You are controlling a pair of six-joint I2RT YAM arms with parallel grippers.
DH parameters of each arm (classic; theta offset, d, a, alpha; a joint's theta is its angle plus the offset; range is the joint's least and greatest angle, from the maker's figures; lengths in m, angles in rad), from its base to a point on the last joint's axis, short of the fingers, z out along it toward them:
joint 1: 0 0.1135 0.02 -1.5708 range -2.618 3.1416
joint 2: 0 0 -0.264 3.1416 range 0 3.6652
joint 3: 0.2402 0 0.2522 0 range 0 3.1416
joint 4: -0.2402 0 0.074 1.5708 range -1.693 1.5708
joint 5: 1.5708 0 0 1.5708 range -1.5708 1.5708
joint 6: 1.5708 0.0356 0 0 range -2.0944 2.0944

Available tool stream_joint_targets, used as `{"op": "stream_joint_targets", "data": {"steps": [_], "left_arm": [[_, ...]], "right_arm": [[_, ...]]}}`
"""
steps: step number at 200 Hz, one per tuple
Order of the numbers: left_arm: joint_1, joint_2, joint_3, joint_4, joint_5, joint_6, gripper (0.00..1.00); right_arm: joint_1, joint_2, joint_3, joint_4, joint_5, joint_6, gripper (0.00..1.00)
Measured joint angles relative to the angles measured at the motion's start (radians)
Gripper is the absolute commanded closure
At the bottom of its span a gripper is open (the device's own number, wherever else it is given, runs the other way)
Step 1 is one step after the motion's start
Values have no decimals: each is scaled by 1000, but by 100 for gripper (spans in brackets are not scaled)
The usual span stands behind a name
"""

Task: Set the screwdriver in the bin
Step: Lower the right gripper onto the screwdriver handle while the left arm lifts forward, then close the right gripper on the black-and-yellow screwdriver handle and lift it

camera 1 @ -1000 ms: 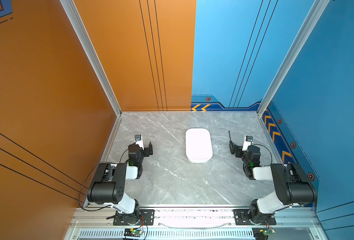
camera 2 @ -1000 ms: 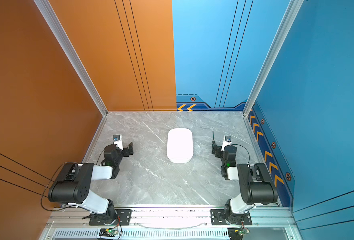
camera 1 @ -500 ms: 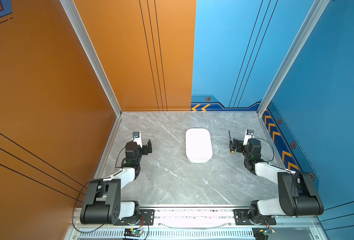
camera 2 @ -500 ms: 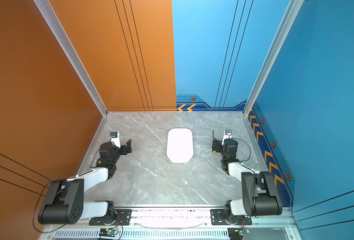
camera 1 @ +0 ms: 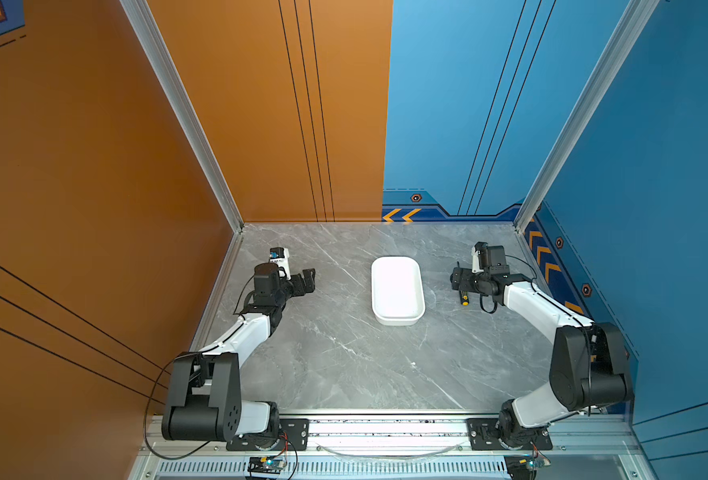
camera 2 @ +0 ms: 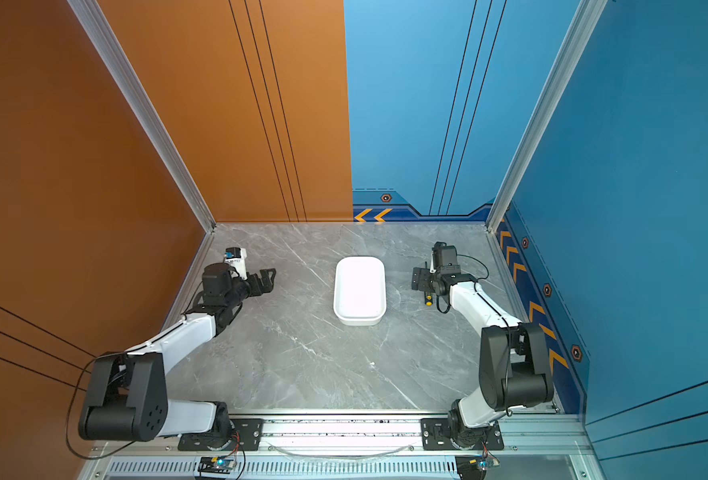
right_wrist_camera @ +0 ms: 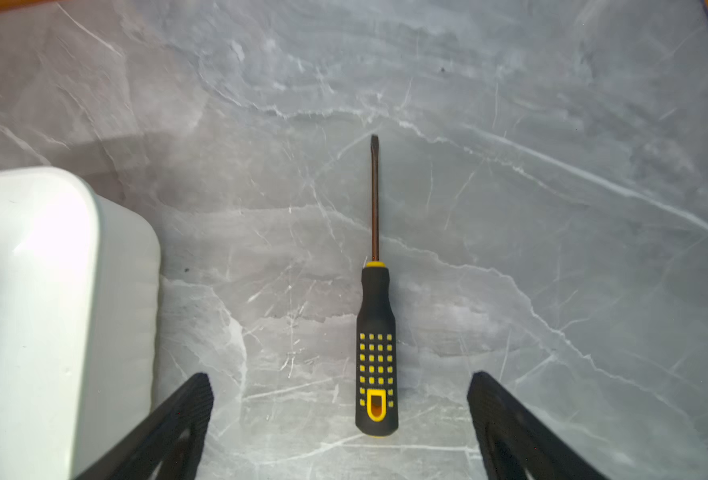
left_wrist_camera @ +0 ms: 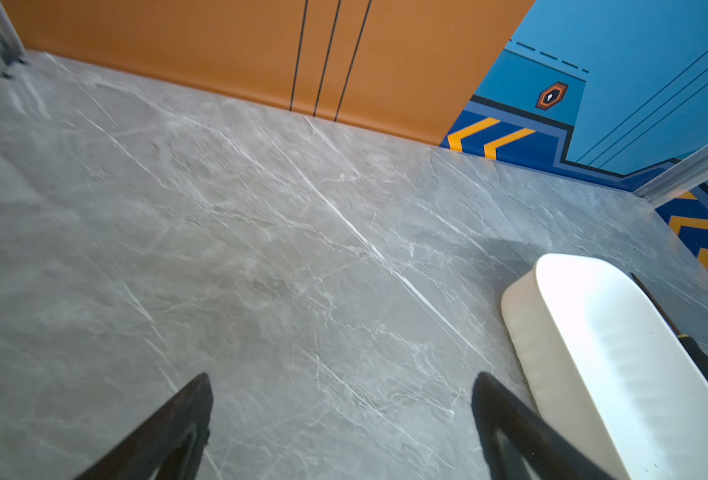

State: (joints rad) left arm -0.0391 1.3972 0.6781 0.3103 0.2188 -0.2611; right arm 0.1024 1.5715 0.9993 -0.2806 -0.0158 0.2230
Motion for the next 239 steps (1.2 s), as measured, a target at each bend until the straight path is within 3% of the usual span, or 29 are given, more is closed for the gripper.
{"op": "stream_joint_targets", "data": {"steps": [55,128,205,239], "left_arm": [[-77,123,95,-12,82,-22,2],[-145,180,130,-16,87,-39,2],[-160,248,165,-16,213,-40,2],[-160,250,165,-16,266,-43,2]], "right_arm": [[-11,143,54,-124,-11,-3,14],[-23,288,159,-166,-15,-41,24],[-23,301,171,-174,-10,-66,55],[-22,301,171,-177,-10,-65,77]]}}
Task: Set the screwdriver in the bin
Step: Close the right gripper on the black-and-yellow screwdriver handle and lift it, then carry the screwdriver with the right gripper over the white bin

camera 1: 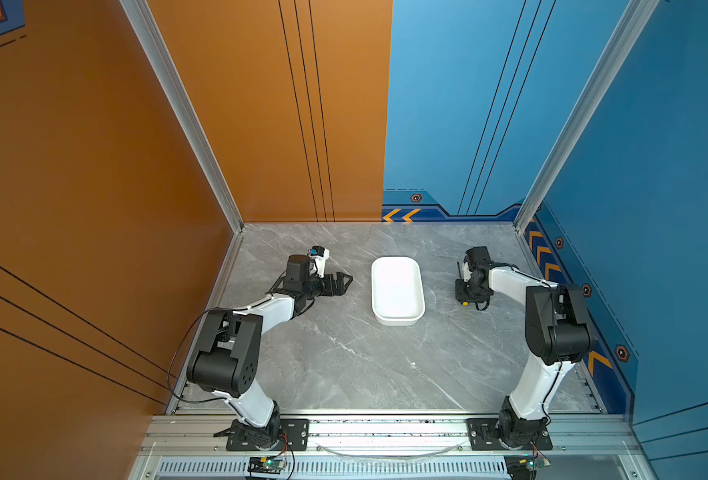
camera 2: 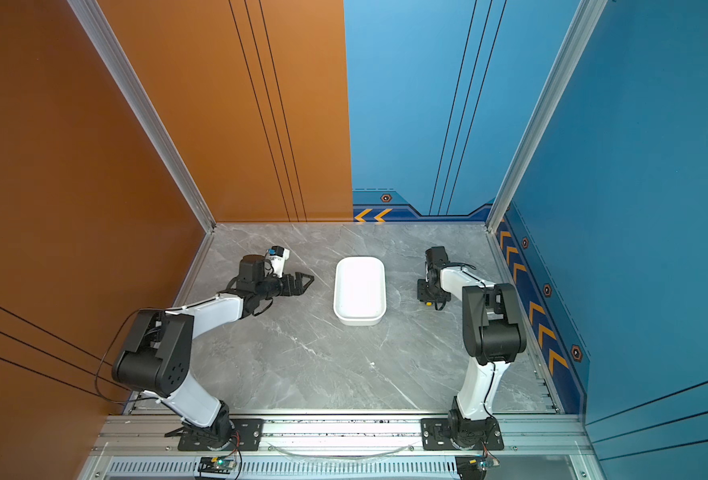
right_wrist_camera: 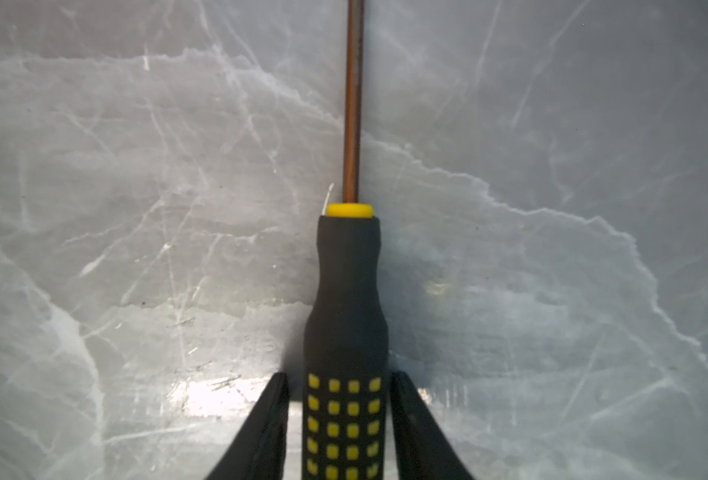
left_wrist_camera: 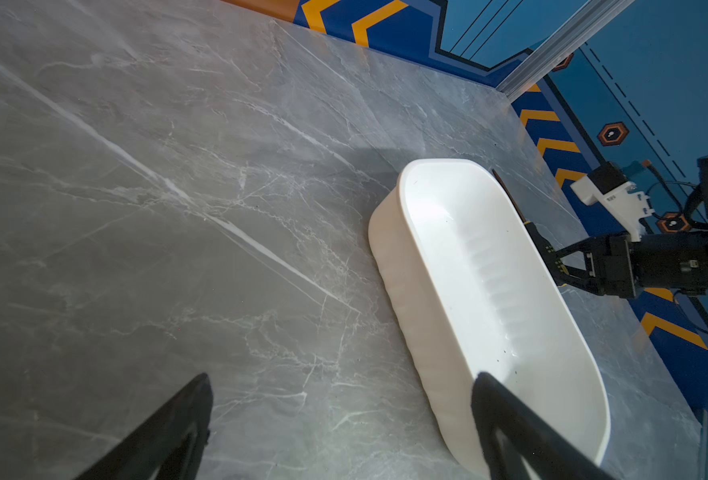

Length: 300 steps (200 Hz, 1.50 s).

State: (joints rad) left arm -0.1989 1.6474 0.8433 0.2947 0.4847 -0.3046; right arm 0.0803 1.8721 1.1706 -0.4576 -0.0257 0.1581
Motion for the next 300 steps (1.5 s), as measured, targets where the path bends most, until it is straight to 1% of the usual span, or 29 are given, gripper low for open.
{"op": "stream_joint_targets", "data": {"steps": [9,31,42,96,123,166,197,223,239,300], "left_arm": [[0,0,0,0,16,0,2],[0,4,2,0,56,-1,2],[0,6,5,0,72,-1,2],[0,16,6,-1,122,0,2],[0,15,7,-5,155,9,2],[1,15,22,-44,197,34,2],[2,14,22,-63,225,49,2],[2,9,22,-75,240,54,2],[4,5,23,-86,246,61,2],[11,4,38,-106,261,72,2]], "right_arm": [[0,0,0,0,-4,-5,82],[0,0,1,-3,-3,-3,97],[1,0,1,-3,-3,-3,100],[11,-16,1,-28,-6,3,100],[43,-110,1,-87,-5,13,100],[153,-333,48,-165,-13,55,100],[270,-409,86,-188,-48,122,100],[375,-400,98,-188,-59,188,100],[426,-365,102,-183,-64,238,100],[505,-159,102,-128,-65,354,100]]}}
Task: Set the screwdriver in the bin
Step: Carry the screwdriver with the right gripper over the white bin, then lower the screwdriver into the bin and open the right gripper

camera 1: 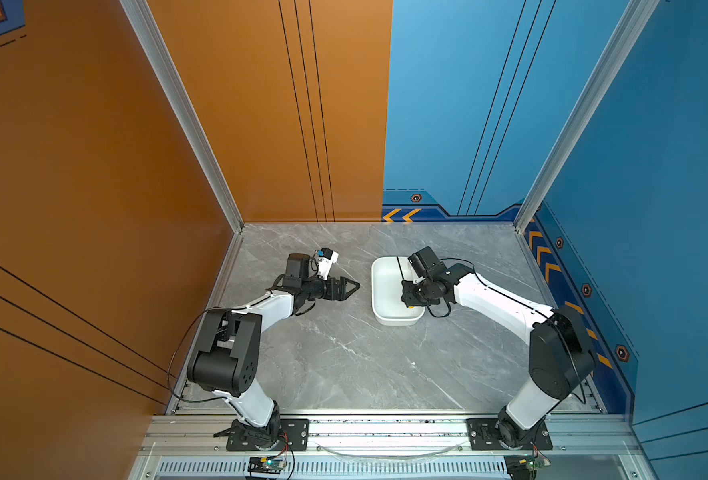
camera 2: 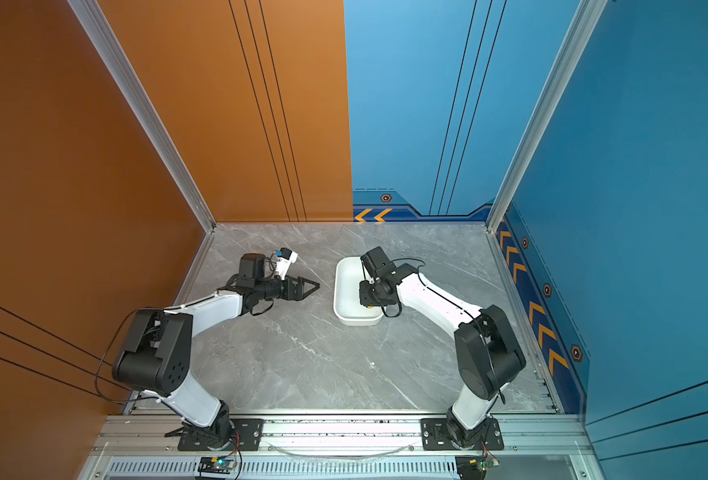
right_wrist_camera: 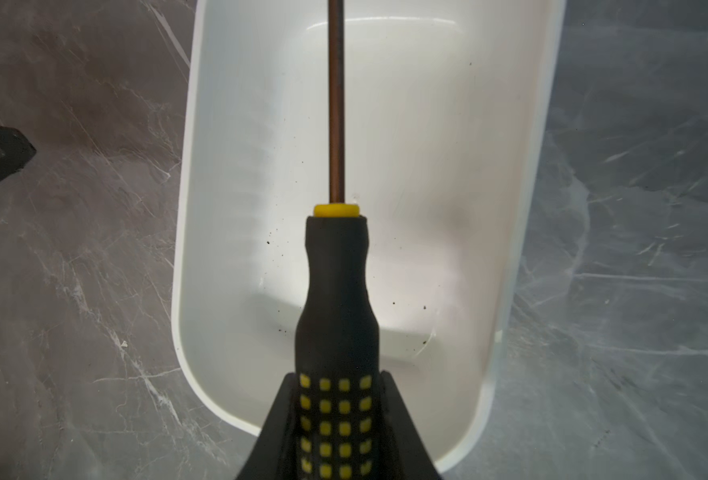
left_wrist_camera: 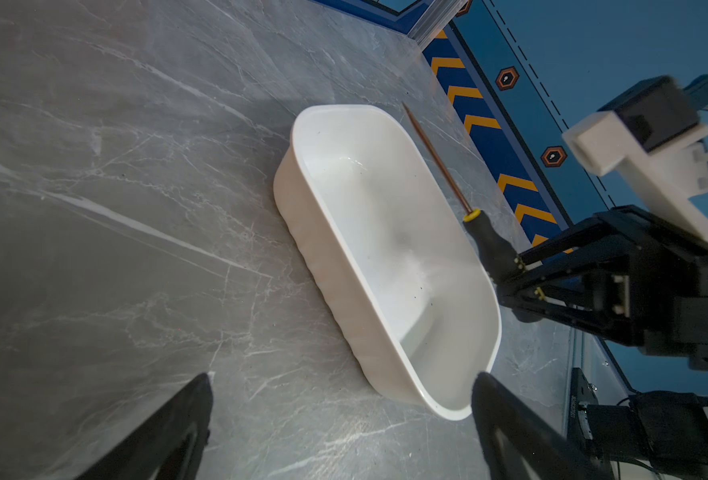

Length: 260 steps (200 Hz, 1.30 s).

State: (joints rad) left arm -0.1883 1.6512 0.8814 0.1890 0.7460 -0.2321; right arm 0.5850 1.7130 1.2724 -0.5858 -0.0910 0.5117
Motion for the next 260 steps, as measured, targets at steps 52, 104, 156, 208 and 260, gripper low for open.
{"op": "stream_joint_targets", "data": {"steps": [52,104,156,208,260], "left_arm": [[0,0,0,0,7,0,2],[6,0,0,0,7,4,2],[10,0,0,0,7,7,2],[18,0,0,-1,7,7,2],[20,0,0,-1,7,7,2]], "right_arm": [[16,58,2,33,2,62,100],[27,107,26,47,13,122,100],[36,180,92,47,17,145,100],[50,238,98,47,42,160,100],[52,244,99,47,43,163,83]]}}
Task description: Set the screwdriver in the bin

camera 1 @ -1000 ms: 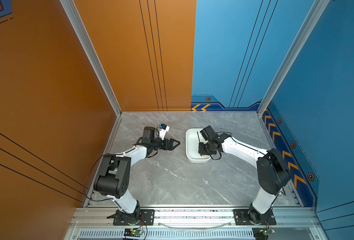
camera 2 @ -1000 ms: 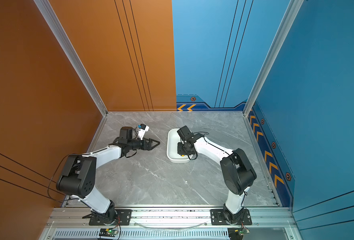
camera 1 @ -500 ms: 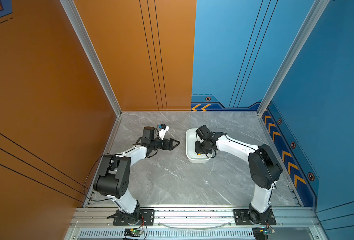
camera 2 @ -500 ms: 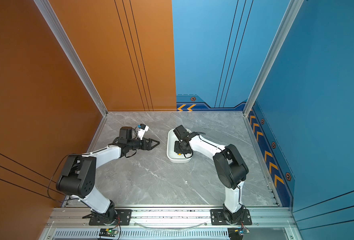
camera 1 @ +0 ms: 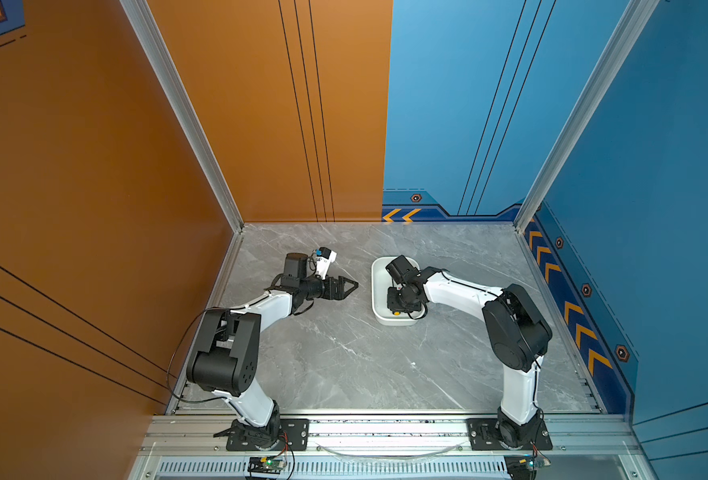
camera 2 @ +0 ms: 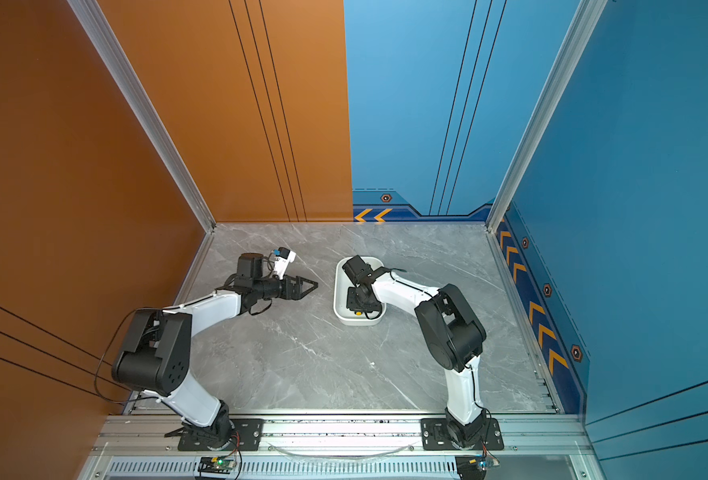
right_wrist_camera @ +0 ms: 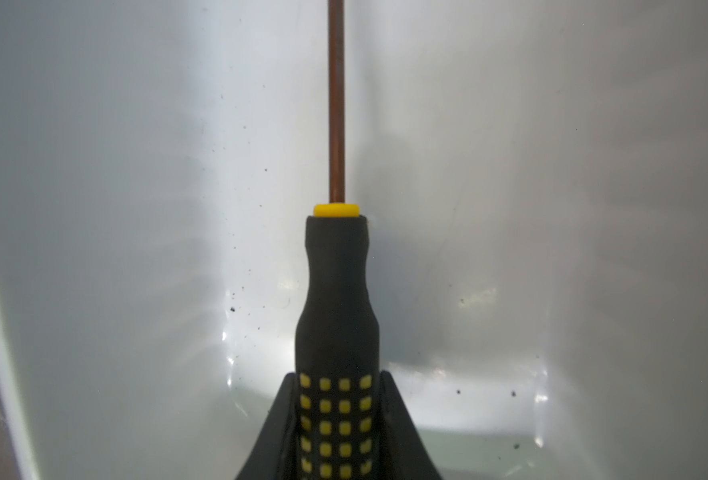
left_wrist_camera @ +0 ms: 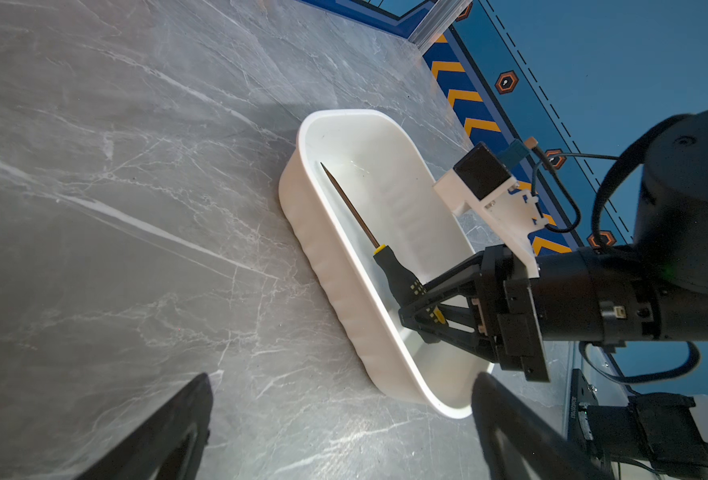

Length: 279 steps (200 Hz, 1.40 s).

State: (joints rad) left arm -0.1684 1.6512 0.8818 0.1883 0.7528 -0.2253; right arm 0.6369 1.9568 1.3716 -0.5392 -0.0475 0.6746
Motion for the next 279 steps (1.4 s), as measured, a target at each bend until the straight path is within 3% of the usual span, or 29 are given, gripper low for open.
{"op": "stream_joint_targets", "data": {"steps": [58,95,154,183,211,242,279], "left_arm": [[0,0,0,0,0,0,2],[0,0,0,0,0,0,2],[6,-3,0,-4,-5,0,2],[19,-50,0,-37,-66,7,2],[67,-127,0,-65,-187,16,2],[168,-233,-44,-36,-336,27,2],[241,-286,-192,135,-496,50,2]], "right_arm": [[0,13,2,-1,13,0,77],[0,14,6,-2,22,1,53],[0,8,28,-11,25,-5,41],[0,-63,38,-63,26,-43,39],[-11,-222,88,-120,50,-136,35],[-116,-470,55,-75,114,-350,34],[-419,-684,-228,143,123,-512,33]]}}
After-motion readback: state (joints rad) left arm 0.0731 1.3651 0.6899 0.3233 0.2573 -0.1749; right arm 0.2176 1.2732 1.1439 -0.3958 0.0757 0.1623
